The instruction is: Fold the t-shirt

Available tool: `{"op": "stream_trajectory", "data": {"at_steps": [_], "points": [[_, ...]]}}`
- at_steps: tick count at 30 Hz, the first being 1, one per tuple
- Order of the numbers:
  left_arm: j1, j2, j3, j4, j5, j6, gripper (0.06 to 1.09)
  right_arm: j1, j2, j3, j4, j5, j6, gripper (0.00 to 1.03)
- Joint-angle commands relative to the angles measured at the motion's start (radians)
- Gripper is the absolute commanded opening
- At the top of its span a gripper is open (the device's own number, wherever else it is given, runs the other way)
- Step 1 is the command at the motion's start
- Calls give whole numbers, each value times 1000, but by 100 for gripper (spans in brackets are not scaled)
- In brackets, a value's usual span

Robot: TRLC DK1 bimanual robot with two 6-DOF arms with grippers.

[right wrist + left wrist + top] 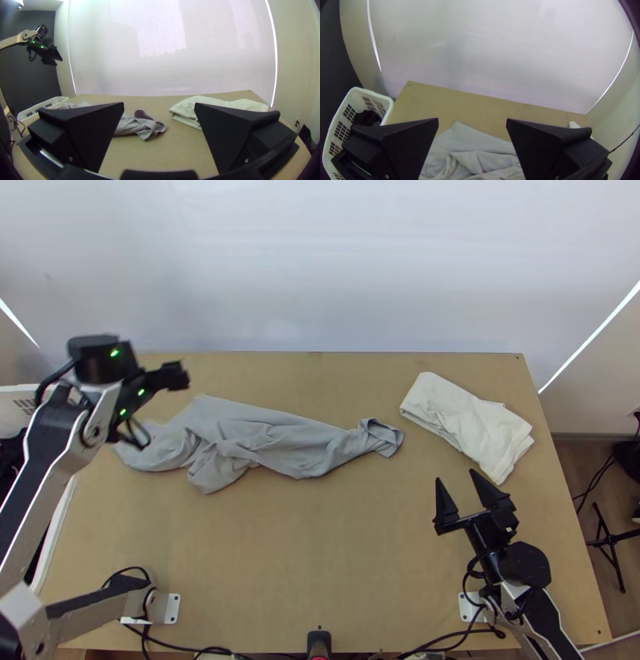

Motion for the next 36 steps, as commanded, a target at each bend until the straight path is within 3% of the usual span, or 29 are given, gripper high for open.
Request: {"op": "stream_trajectory", "data": {"at_steps": [1, 6, 8, 10, 16, 21, 25, 28, 30, 36], "points": [[118, -134, -164, -24, 19, 7, 104, 17, 0, 0, 0, 0, 35, 99], [156, -185, -207, -44, 17, 11, 104, 20, 0, 0, 0, 0, 52, 99], [165, -200, -229, -46, 17, 12, 104, 34, 0, 0, 2, 0, 161, 99], [167, -206, -232, -50, 17, 14, 104, 42, -1, 0, 3, 0, 213, 99], [176, -206, -232, -49, 19, 11, 104, 49, 37, 77, -93, -27, 152, 99], [179, -216, -261, -32, 19, 0, 104, 49, 387, 301, -187, -136, 157, 99], [204, -208, -292, -3, 19, 0, 104, 49, 651, 539, -302, -142, 169, 98], [222, -188, -296, 11, 17, 1, 104, 51, 856, 776, -463, -142, 266, 98], [225, -180, -293, 14, 17, 7, 104, 54, 973, 927, -609, -192, 272, 98], [197, -183, -278, 12, 19, 18, 104, 92, 1290, 1319, -790, -228, 424, 96]]}}
